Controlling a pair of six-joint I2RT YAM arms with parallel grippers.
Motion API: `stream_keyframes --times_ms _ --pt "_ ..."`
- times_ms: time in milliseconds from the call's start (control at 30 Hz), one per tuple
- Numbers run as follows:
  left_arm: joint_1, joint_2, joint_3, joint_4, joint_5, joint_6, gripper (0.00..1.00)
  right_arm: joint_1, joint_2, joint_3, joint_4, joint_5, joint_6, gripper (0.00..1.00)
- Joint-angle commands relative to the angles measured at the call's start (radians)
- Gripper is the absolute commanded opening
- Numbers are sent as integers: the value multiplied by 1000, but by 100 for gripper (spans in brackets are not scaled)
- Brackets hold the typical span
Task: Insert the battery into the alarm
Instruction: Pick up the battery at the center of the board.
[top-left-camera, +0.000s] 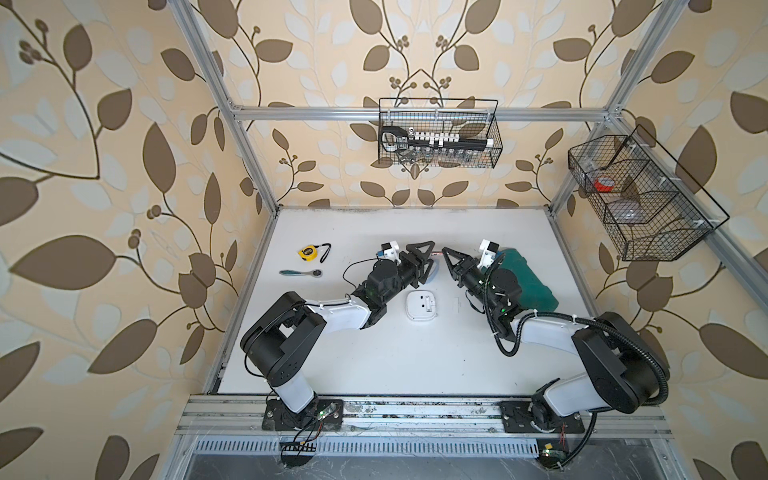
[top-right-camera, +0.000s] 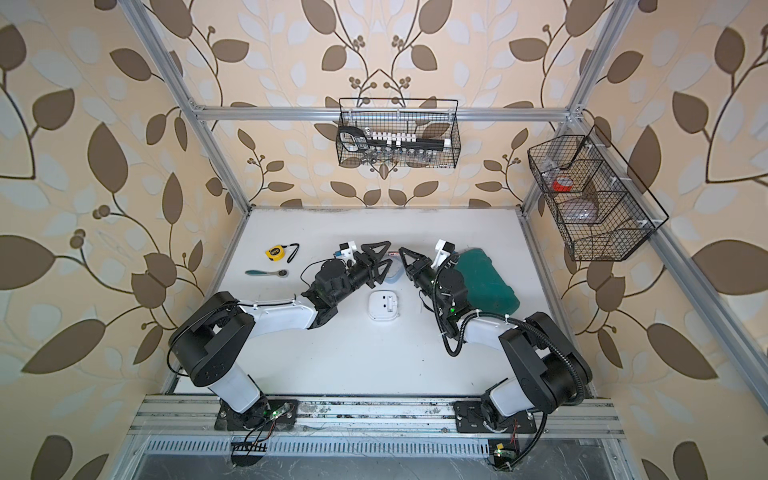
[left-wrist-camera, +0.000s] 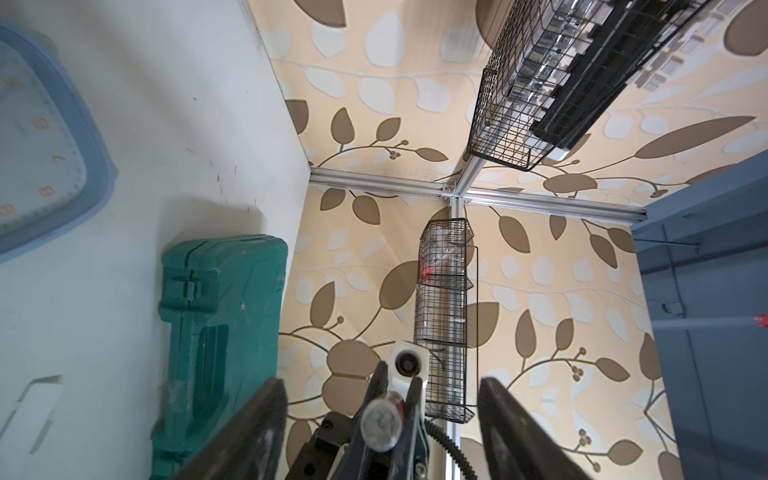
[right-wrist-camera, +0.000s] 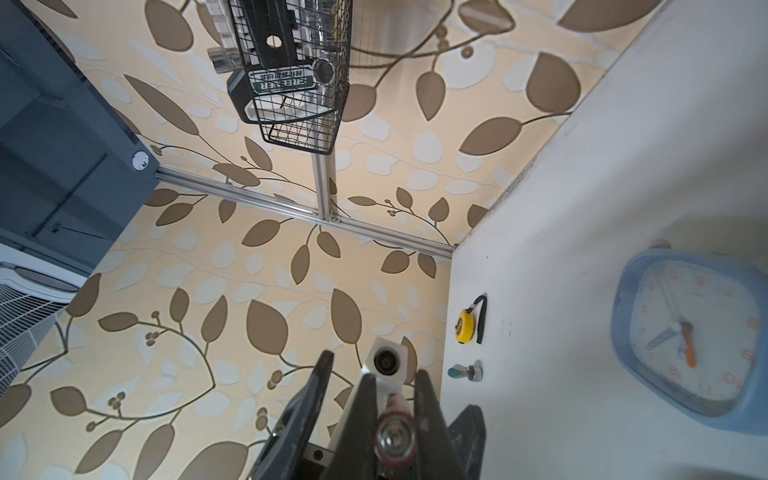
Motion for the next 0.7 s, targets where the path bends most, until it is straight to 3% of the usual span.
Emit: stream_keyframes --times_ms 0,233,500,667 --pt "-2 -39 -26 -21 -35 85 79 -25 -61 8 -73 9 -94 4" --pt "10 -160 -41 -248 -36 338 99 -56 -222 38 -463 4 -329 5" --pt "17 -351 -33 -624 -97 685 99 -62 -364 57 -768 -17 -572 0" --pt "19 -390 -6 -875 -129 922 99 -64 -330 181 -1067 -132 -731 0"
